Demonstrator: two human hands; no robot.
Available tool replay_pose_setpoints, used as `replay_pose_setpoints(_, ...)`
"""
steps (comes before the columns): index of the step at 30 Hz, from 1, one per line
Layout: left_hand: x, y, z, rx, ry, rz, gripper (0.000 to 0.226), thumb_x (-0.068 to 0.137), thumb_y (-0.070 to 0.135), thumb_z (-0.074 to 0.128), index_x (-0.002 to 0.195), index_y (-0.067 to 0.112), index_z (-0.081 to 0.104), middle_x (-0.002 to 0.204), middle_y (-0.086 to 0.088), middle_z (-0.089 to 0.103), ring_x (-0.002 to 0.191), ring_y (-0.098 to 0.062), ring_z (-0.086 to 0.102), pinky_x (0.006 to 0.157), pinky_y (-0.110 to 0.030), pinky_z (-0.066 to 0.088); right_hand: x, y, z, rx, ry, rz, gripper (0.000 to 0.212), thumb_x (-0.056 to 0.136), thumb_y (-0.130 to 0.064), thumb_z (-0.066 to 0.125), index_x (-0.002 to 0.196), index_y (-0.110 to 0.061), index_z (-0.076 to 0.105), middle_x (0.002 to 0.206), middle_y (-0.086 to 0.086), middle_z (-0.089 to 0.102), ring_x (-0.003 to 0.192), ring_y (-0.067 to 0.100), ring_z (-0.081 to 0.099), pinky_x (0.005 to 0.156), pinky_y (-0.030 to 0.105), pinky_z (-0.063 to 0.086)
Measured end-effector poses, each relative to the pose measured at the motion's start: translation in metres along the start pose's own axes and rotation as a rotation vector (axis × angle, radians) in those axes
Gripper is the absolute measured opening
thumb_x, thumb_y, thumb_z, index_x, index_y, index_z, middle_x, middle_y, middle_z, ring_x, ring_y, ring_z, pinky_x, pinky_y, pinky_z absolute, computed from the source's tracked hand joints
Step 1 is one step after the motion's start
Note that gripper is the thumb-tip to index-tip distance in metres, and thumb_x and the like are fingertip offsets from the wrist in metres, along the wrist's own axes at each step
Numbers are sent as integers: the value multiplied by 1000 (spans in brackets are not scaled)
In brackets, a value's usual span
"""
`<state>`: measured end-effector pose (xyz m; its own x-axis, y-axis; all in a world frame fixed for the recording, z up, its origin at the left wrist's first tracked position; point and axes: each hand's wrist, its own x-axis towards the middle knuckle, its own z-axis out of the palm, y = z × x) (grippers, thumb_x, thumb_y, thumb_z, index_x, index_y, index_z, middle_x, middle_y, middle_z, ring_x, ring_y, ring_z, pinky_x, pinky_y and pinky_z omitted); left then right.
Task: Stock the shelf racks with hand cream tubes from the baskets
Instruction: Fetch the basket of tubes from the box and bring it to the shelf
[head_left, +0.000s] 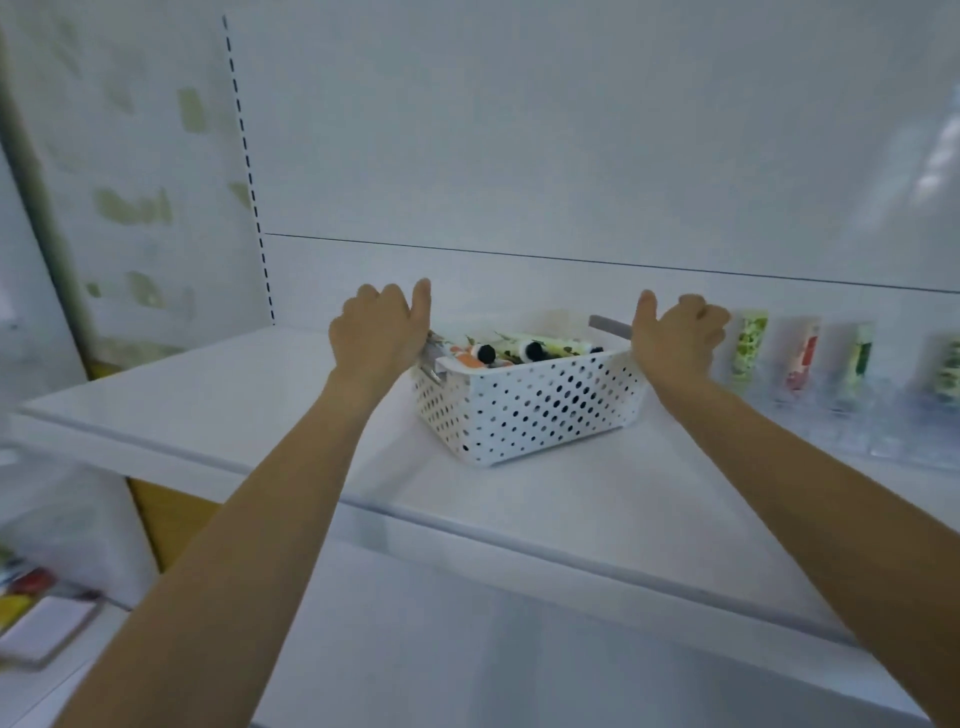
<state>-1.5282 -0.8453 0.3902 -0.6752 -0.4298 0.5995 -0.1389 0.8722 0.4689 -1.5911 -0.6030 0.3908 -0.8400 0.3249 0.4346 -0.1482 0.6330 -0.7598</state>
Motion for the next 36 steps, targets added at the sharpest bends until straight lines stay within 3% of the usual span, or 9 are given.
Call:
replay_pose_setpoints(2, 3, -4, 6, -250, -148, 4, 50, 98, 45, 26, 108, 7, 57, 111, -14, 51, 104, -29, 45, 87, -36, 35, -29, 1, 6, 106, -68, -9, 69, 96, -43, 36, 145, -1, 12, 153, 17, 3, 140, 32, 9, 112, 44, 17)
replay_pose_setpoints(5, 0, -4, 14, -542, -267, 4, 40, 99, 42, 25, 96, 12, 52, 95, -9, 48, 87, -20, 42, 73, -30, 31, -63, 2, 20, 179, -218, -70, 71, 97, -42, 34, 147, -4, 2, 156, 10, -10, 144, 26, -3, 113, 40, 14)
replay_pose_setpoints(7, -4, 0, 17, -516, -231, -2, 47, 97, 45, 26, 107, 8, 53, 96, -12, 50, 88, -24, 46, 72, -32, 33, -61, 4, 18, 241, -224, -97, 55, 99, -33, 32, 144, -6, 15, 151, 12, 15, 140, 24, 10, 109, 38, 20)
replay_pose_setpoints(9, -13, 5, 19, -429, -163, 38, 51, 96, 47, 27, 118, 7, 49, 106, -15, 55, 97, -31, 51, 74, -33, 34, -51, 8, 9, 285, -187, -83, 31, 100, -33, 30, 123, -13, 30, 119, 6, 40, 119, 20, 33, 96, 34, 28)
replay_pose_setpoints(13, -33, 27, 21, -543, -191, 188, 45, 97, 45, 30, 114, 8, 49, 96, -18, 60, 87, -28, 55, 71, -31, 36, -47, 20, -12, 565, -233, 175, 44, 99, -38, 31, 136, -16, 37, 140, 4, 44, 126, 21, 43, 103, 35, 36)
replay_pose_setpoints(17, -35, 45, 27, -586, -344, 225, 48, 95, 49, 28, 125, 16, 47, 109, -15, 55, 92, -23, 52, 83, -34, 39, -63, 22, -36, 826, -287, 244, 54, 91, -51, 43, 136, -23, 42, 135, -1, 50, 123, 18, 48, 97, 37, 42)
replay_pose_setpoints(23, -39, 64, 41, -532, -411, 236, 55, 93, 57, 22, 133, 23, 40, 123, -14, 47, 100, -24, 48, 82, -32, 32, -76, 13, -30, 172, 55, -86, 53, 95, -42, 39, 142, -16, 33, 145, 7, 36, 128, 21, 40, 102, 40, 39)
replay_pose_setpoints(27, -37, 69, 42, -366, -402, 241, 58, 92, 60, 17, 136, 28, 35, 126, -12, 45, 109, -30, 51, 81, -36, 31, -73, 18, -33, -125, 207, -258, 48, 97, -33, 36, 142, -15, 34, 153, 11, 24, 141, 24, 18, 111, 40, 20)
replay_pose_setpoints(36, -11, 67, 33, -268, -727, 345, 83, 80, 76, 31, 146, 27, 19, 153, -7, 18, 140, -29, 20, 112, -52, 20, -55, 22, -47, -218, -40, -487, 45, 99, -30, 37, 141, -15, 38, 151, 9, 28, 140, 23, 21, 113, 38, 17)
